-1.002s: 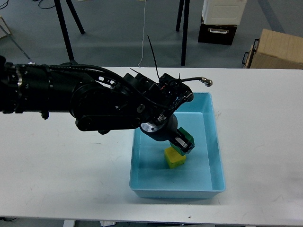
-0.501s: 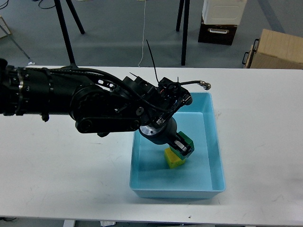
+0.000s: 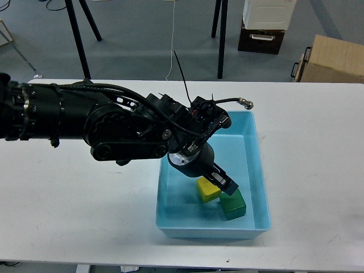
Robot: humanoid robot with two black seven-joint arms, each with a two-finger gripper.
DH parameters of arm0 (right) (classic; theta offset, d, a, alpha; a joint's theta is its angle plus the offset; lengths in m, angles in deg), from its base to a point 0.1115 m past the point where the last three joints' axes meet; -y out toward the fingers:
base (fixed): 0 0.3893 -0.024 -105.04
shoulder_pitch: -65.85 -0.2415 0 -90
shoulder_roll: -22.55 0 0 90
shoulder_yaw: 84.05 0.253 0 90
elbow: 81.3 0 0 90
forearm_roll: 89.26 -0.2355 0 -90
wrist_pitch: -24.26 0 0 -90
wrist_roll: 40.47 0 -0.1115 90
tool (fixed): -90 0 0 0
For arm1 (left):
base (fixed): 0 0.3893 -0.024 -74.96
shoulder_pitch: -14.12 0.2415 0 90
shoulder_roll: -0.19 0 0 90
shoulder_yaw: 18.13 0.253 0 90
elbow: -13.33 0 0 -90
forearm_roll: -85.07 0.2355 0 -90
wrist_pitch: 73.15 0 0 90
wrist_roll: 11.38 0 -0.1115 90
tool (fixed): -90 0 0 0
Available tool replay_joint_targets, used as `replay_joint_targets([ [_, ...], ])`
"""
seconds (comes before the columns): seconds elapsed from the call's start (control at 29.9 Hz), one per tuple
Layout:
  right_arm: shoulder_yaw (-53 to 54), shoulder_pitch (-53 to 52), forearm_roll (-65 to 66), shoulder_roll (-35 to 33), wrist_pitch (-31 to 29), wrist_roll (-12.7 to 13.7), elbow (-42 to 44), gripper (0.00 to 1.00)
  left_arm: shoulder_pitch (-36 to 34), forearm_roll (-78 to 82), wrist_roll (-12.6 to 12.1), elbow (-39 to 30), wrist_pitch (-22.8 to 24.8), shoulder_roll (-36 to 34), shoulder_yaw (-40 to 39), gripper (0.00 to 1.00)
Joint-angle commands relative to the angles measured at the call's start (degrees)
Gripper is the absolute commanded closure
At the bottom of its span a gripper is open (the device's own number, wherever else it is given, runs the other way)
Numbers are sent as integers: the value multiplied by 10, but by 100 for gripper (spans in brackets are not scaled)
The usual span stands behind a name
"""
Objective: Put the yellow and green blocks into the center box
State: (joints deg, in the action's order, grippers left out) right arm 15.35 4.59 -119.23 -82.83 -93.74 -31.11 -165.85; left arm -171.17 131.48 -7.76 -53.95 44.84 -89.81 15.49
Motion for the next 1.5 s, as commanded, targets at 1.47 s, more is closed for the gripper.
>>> replay_joint_targets([
  [1.47,-47,-81,60,-14,0,-1,-10,0,858,-162,62,-143,0,-42,-1265,14],
])
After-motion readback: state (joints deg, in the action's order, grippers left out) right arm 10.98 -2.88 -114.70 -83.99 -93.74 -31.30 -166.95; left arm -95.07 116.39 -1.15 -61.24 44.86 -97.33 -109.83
